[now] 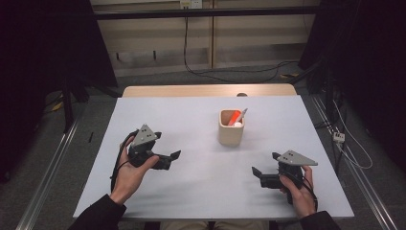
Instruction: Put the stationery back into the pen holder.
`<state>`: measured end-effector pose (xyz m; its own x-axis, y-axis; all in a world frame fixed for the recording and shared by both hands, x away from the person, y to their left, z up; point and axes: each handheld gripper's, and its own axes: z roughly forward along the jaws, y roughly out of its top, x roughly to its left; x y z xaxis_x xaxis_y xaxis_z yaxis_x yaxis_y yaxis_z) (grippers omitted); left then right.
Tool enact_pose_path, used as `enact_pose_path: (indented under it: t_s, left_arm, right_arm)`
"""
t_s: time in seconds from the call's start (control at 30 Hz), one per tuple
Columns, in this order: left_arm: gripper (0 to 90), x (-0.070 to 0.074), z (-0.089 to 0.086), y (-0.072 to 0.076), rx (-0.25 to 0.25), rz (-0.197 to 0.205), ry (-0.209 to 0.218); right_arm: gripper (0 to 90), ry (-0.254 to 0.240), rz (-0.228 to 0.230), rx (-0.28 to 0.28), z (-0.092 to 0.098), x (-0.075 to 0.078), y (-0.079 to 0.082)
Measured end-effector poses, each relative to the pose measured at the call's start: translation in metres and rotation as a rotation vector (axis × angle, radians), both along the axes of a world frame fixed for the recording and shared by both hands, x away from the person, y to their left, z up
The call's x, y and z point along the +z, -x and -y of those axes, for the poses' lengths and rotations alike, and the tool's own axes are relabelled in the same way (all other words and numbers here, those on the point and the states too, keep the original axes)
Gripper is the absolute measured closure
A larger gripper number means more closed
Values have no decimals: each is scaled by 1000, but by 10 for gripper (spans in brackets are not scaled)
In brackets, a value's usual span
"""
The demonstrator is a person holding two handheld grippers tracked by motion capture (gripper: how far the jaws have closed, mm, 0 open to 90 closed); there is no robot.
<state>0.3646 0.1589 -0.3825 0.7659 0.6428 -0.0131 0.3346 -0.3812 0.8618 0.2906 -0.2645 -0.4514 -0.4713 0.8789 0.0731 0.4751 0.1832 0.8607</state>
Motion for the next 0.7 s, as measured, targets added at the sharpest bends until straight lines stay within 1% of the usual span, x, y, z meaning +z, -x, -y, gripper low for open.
enact_pose_path:
  t_s: [0.07,0.13,0.2,0.27,0.33,0.37,0.4,0.43,0.47,0.53,0.6,0.7]
  left_arm:
    - [57,-3,-4,2,13,-23,25]
    - [57,-5,-7,5,14,-47,35]
    - [56,-8,-8,10,15,-35,26]
    - [56,-11,-10,14,12,-41,28]
    - [56,-15,-12,19,17,-37,26]
    - [56,-17,-14,22,28,-34,28]
    - [57,-18,-15,24,47,-22,34]
    - [57,-21,-17,27,76,-3,34]
    - [57,-22,-18,27,77,-3,34]
    - [56,-25,-22,27,73,-38,29]
    - [57,-29,-24,29,73,-36,17]
    - [57,-33,-29,31,83,-41,14]
  right_arm:
    - [55,5,1,5,0,0,0]
    - [55,1,-1,4,-1,0,0]
    - [59,0,-2,4,-1,0,-1]
    - [58,2,-1,4,-1,0,0]
    - [58,3,0,4,-1,0,-1]
    - [58,4,0,4,-1,0,0]
    - [58,4,1,5,-1,0,0]
    - [58,4,1,5,-1,0,0]
    - [58,4,1,5,-2,0,0]
    - [58,5,3,6,-2,0,0]
    - [58,6,4,5,-2,0,0]
    - [59,7,3,5,-1,0,0]
